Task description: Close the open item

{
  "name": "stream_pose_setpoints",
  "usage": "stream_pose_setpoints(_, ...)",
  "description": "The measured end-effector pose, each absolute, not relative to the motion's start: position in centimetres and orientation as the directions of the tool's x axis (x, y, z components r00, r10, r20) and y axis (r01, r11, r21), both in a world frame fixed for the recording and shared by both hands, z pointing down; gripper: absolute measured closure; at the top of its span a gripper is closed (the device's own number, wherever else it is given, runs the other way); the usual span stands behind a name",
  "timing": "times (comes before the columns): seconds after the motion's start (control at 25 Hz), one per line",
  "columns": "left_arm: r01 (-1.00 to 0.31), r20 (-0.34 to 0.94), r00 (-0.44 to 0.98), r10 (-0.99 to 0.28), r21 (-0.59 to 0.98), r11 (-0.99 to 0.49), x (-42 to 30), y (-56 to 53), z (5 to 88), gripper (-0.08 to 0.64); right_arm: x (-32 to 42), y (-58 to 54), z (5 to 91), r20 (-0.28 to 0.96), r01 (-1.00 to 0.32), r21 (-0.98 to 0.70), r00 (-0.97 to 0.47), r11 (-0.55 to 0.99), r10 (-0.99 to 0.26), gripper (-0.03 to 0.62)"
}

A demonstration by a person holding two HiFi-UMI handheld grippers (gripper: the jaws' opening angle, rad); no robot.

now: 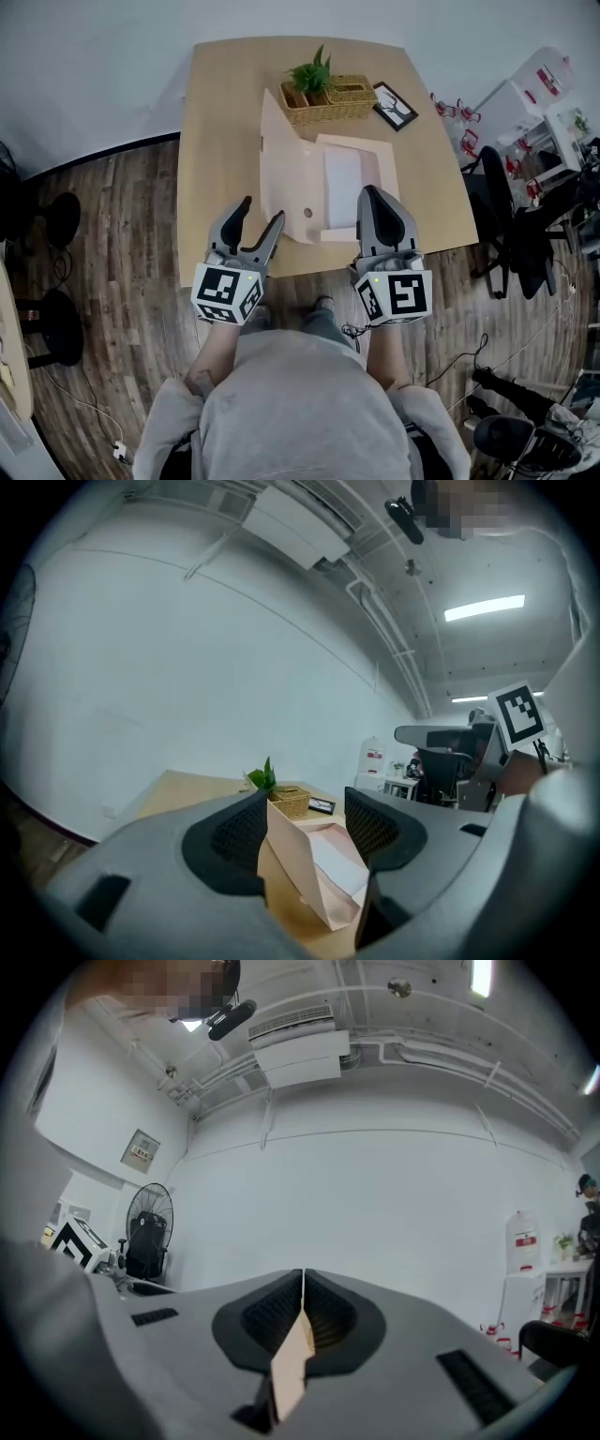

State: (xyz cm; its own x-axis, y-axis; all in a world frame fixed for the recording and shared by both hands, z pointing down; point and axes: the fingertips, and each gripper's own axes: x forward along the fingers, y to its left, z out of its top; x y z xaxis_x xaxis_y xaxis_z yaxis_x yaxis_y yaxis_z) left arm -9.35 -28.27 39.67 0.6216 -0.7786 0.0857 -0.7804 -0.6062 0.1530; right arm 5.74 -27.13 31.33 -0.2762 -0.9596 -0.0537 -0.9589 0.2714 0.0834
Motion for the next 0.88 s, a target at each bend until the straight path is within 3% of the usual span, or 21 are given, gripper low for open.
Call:
stream_pose_setpoints(0.44,-0.888,0.217,0.454,-0.864,0.192,-0.418,-8.2,-29.4,45.2,0.334,10.1,-28.1,31.7,-0.047,-0.936,0.085,-0.346,0.341,-0.937,0.578)
stream_pose_setpoints(0.64,-0.929,0.225,0.362,-0.905,0.175,-0.328,-8.3,-30.0,45.7,0.505,12.5,-28.5,31.9,-0.046,-0.933,0.082,-0.356,0.351,-0.934,0.578)
stream_pose_setpoints(0.88,-0.944,0.202,0.319,-0.926,0.153,-0.292,-7.5,-30.9,44.6,0.549,16.5,-28.8,32.3,-0.046,-0.934,0.080,-0.351,0.347,-0.935,0.578)
